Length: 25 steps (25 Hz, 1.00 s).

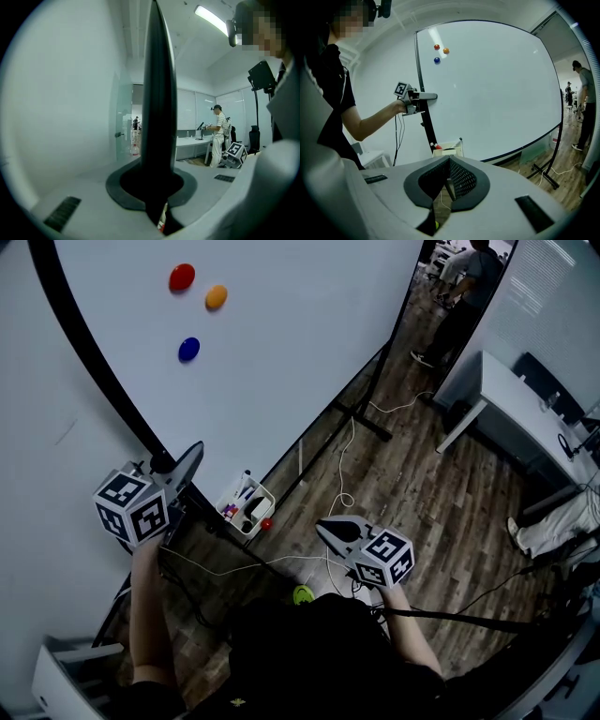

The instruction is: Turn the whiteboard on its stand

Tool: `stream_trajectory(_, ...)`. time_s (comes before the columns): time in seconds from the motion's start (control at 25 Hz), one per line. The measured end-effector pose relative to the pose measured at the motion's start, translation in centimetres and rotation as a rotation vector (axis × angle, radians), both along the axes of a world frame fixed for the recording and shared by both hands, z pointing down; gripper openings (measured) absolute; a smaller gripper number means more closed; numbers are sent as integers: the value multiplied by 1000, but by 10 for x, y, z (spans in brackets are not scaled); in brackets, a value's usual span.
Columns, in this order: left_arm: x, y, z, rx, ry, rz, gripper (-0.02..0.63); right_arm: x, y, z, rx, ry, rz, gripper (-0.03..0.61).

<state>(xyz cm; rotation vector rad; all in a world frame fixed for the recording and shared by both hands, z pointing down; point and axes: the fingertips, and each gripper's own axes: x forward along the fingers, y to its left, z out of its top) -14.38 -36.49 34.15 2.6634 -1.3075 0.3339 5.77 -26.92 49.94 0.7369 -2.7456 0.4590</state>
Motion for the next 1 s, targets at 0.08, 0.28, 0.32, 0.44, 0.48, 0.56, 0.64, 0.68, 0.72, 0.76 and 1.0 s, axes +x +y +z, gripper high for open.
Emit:
stream_trajectory(0.08,1,-2,-4,-8,-5,-1,44,1,-9,-3,-6,-2,-2,-3)
stream_trajectory(0.28,8,1,-33,-24,-20,0,44,2,-22,-31,-20,-16,-12,-3)
stream_trajectory(0.32,9,-1,-32,-23,-18,2,44,1,-26,-30,-21,-15,-11,-3)
stream_trajectory(0.44,8,-5,-19,-18,-5,11,44,-10,-34,-21,-19,-15,1,-3)
stream_trajectory(0.48,8,-5,-19,-14,-2,16,44,-14,-34,-24,-14,-17,8,-3)
stream_trajectory(0.56,7,1,-24,-2,6,25,44,-24,-27,-34,5,-19,27,-3)
stream_trajectory(0.64,-2,17,-16,12,19,35,45,-41,-11,-32,26,-18,49,-3)
stream_trajectory(0.68,-8,24,-10,18,27,39,46,-49,-2,-29,31,-17,61,-3)
stream_trajectory(0.72,-11,27,-7,21,34,42,46,-55,4,-27,33,-15,73,-3)
stream_trajectory(0.76,-10,25,-8,24,37,45,46,-57,4,-28,31,-14,88,-3)
stream_trajectory(1.0,4,10,-31,56,35,78,49,-60,16,-48,19,-20,190,-3)
